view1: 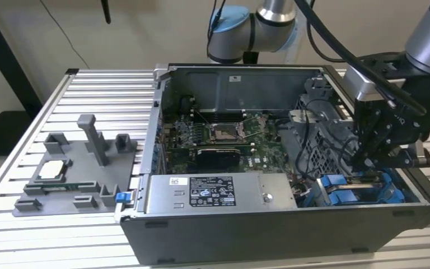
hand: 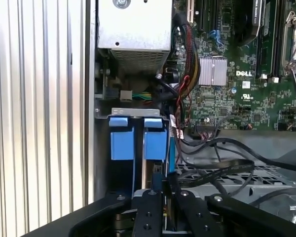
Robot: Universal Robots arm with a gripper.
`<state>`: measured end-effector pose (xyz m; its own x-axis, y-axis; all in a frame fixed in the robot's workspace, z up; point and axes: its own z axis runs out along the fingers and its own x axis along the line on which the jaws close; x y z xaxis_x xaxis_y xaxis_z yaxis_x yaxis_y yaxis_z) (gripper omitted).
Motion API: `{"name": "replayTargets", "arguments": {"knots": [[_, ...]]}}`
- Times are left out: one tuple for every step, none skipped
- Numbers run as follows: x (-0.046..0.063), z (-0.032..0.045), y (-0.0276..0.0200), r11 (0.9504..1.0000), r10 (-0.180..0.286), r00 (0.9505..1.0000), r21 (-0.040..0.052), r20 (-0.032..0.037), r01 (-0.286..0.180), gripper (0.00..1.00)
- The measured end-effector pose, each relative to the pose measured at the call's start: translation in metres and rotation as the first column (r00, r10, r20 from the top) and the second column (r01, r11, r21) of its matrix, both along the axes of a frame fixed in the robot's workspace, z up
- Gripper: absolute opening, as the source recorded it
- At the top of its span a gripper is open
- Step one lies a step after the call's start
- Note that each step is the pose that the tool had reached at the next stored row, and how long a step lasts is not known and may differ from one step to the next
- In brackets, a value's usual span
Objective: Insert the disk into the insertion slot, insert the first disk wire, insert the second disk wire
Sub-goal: 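Insert the second disk wire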
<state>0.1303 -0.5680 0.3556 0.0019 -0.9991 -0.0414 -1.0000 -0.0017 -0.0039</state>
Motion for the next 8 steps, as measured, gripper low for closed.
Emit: {"name": "replayTargets", "arguments": {"knots": [[0.0009, -0.0005, -0.0006, 1.0000, 0.000, 1.0000, 0.0000, 0.0000, 0.000, 0.00], [0.0018, -0.0010, -0.0012, 1.0000, 0.000, 1.0000, 0.0001, 0.0000, 0.000, 0.00], [0.0026, -0.0014, -0.0018, 1.0000, 0.000, 1.0000, 0.0000, 0.0000, 0.000, 0.00], [0.0034, -0.0018, -0.0024, 1.0000, 0.001, 1.0000, -0.0002, 0.0000, -0.001, 0.00], [0.0041, -0.0023, -0.0028, 1.0000, 0.001, 1.0000, -0.0001, 0.0000, -0.001, 0.00], [0.0047, -0.0029, -0.0030, 1.0000, 0.001, 1.0000, 0.0001, 0.0000, -0.001, 0.00], [0.0052, -0.0035, -0.0033, 1.0000, 0.001, 1.0000, 0.0003, 0.0000, -0.001, 0.00], [0.0056, -0.0040, -0.0034, 1.0000, 0.001, 1.0000, 0.0001, 0.0000, -0.001, 0.00]]}}
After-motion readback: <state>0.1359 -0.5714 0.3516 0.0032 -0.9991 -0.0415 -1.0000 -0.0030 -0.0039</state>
